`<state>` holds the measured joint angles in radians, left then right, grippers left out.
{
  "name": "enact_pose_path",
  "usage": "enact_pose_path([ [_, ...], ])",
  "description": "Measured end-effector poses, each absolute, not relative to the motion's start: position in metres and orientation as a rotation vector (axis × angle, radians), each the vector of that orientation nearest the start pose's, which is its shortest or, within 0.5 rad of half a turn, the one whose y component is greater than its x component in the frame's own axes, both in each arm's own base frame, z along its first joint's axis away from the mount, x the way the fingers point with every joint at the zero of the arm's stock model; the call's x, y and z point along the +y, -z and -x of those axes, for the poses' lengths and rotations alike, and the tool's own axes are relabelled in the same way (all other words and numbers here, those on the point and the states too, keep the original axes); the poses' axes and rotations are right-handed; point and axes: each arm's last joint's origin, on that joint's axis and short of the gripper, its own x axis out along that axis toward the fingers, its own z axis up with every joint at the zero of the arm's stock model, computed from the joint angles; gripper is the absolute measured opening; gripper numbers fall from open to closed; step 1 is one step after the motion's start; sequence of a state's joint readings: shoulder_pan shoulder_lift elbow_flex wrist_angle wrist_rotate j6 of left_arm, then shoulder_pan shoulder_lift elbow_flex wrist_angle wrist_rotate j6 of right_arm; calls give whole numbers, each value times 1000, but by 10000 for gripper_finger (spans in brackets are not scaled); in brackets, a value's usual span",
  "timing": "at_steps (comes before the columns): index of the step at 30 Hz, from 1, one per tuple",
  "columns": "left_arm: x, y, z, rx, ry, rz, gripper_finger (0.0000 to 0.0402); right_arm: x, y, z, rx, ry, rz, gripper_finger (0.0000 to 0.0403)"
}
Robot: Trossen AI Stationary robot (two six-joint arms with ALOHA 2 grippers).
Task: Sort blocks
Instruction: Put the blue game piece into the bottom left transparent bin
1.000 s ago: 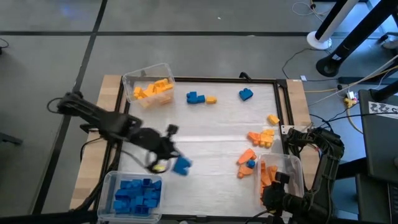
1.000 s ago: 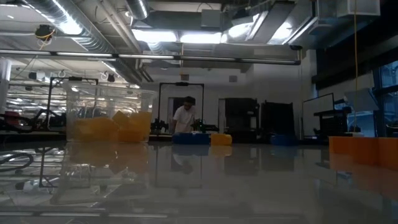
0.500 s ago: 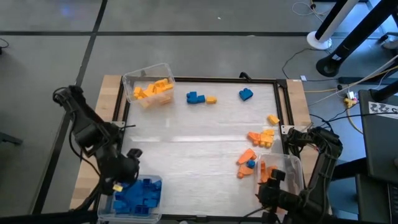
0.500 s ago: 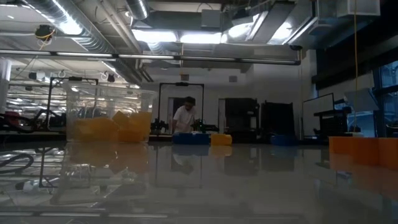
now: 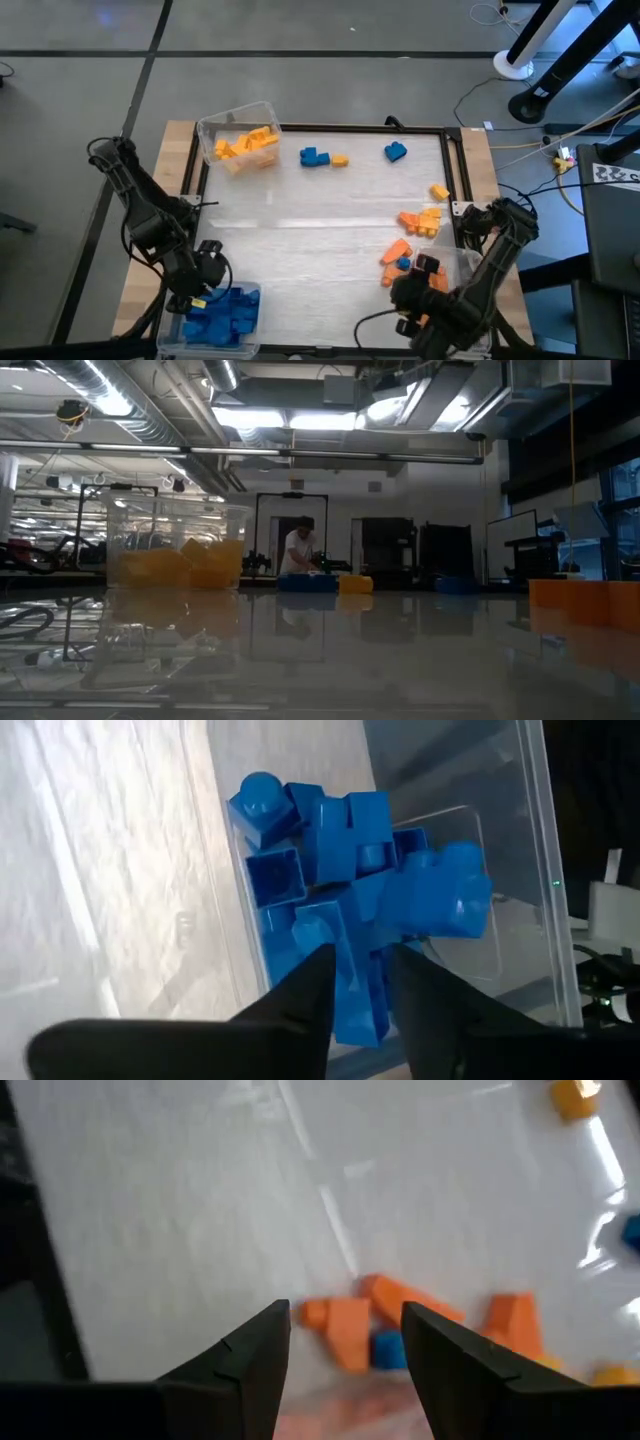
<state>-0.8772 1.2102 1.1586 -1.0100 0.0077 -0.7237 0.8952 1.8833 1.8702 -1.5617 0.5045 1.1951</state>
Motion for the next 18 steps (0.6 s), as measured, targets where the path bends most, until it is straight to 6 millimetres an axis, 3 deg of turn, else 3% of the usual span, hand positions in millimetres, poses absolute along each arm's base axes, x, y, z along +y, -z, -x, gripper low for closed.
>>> enact_pose_path([
  [6, -171, -313, -142, 1173, 451, 73, 114, 233, -318, -257, 1162, 435, 15, 195],
  [18, -170, -313, -143, 1134, 483, -12, 107, 155, -315, -309, 1504, 252, -76, 195],
])
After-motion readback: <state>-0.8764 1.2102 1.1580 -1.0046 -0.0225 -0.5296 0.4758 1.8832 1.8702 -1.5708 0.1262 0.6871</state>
